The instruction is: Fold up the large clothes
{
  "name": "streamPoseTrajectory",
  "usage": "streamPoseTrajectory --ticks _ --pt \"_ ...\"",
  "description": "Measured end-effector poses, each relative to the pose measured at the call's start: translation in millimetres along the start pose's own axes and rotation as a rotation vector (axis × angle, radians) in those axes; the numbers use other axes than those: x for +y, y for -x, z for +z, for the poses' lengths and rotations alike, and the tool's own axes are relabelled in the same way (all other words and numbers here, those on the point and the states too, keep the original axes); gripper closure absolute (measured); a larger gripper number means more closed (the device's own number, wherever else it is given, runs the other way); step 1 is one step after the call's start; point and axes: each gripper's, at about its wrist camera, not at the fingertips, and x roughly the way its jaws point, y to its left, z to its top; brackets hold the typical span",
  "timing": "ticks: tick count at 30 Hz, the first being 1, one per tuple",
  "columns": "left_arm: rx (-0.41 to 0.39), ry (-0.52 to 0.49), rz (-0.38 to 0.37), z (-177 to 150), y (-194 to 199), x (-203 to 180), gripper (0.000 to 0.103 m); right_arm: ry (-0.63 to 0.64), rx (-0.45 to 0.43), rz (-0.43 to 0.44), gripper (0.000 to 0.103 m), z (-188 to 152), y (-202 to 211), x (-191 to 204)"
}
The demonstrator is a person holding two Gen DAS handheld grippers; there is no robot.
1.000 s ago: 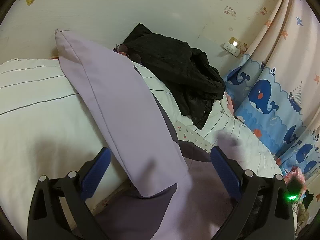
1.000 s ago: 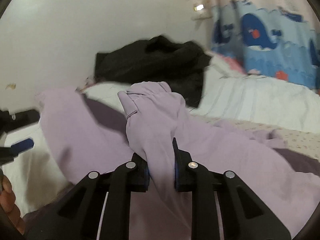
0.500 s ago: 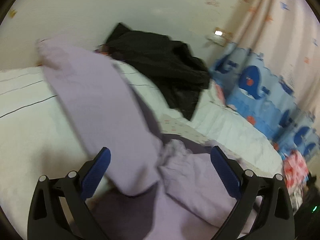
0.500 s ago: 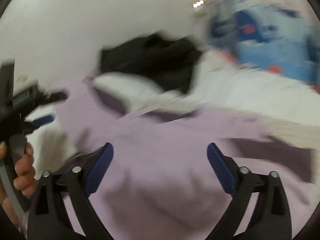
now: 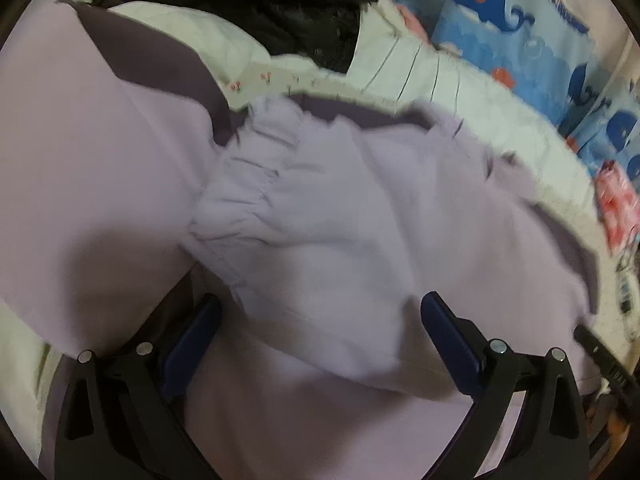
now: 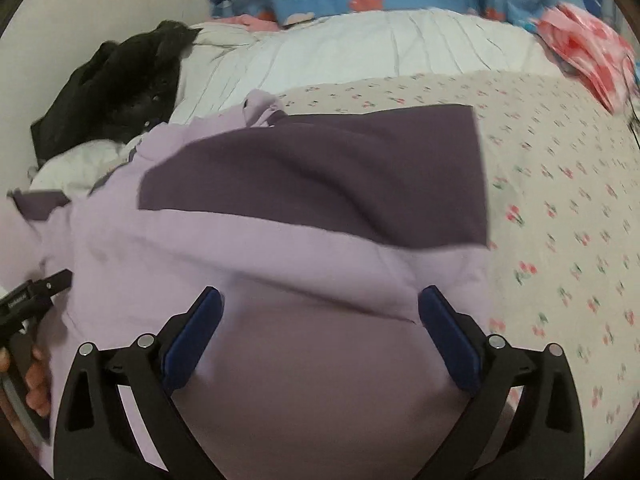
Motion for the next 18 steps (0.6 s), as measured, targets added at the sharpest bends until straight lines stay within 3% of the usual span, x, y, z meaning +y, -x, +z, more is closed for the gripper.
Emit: streamPoseTrajectory --ticks 4,8,14,16,18 --pt "-0.255 0.068 -0.174 11.7 89.7 18.1 0.007 -0.094 -0.075 0.174 0.007 -30.3 70.3 10.2" --pt "-0.462 0.192 -0.172 20.9 167.8 85.5 0.007 -0.054 -0.113 0.268 0.007 -54.0 99.5 33.7" --pt "-0.504 0.531 0.035 54.8 222.7 256.5 0.007 -0.063 -0.003 0.361 0.007 -57.9 69.4 57.1" --pt "-0.478 0.623 0.091 73.6 222.2 308.0 0.007 -0.062 0.018 0.379 0.007 -62.4 65.9 64.0" --pt "-0.449 0.656 0.151 88.0 212.4 335.1 0.007 -0.044 0.027 0.369 0.007 -66.0 61.3 69.1"
